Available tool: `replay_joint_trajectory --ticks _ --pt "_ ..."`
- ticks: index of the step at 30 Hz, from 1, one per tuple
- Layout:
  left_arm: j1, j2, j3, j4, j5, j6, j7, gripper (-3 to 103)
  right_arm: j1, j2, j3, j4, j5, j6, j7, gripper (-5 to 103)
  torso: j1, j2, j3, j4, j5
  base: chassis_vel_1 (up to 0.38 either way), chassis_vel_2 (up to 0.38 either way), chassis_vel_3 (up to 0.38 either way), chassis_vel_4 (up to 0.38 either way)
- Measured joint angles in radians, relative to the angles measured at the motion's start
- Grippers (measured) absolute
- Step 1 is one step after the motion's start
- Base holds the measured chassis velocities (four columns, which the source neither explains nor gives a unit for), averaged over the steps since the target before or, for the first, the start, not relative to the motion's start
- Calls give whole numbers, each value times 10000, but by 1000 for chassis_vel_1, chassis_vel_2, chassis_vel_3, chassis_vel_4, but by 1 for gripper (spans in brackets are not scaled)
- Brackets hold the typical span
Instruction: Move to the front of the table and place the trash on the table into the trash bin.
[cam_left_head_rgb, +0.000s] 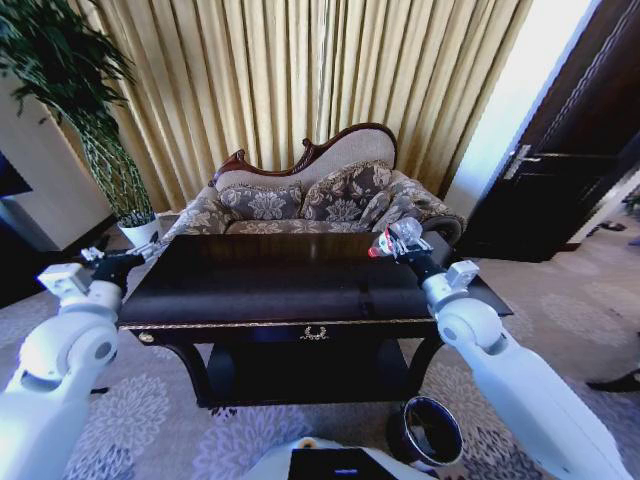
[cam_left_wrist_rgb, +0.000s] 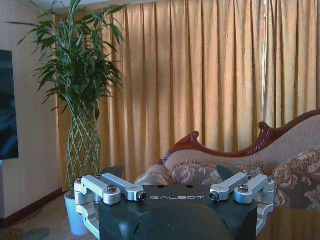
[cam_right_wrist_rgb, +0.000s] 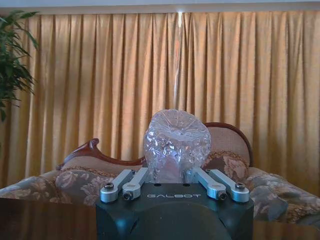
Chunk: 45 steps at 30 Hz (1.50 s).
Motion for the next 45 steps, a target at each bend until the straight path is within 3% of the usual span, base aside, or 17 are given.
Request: replay_joint_trajectory --ticks 6,19,39,45 --pt "247 -250 -153 -262 107 -2 141 100 -312 63 349 185 -37 17 426 24 0 -1 0 -4 0 0 0 0 0" --pt "236 -119 91 -365 360 -50 254 100 -429 407 376 455 -289 26 817 24 2 -2 1 -2 -1 0 0 0 0" --pt "280 134 143 -356 3 -112 911 100 -1101 651 839 693 -293 229 703 24 2 -1 1 -3 -1 25 -30 -25 22" --pt "249 237 142 -238 -69 -292 1399 100 -1343 584 938 905 -118 344 94 24 1 -1 0 -3 -1 88 -82 -88 80"
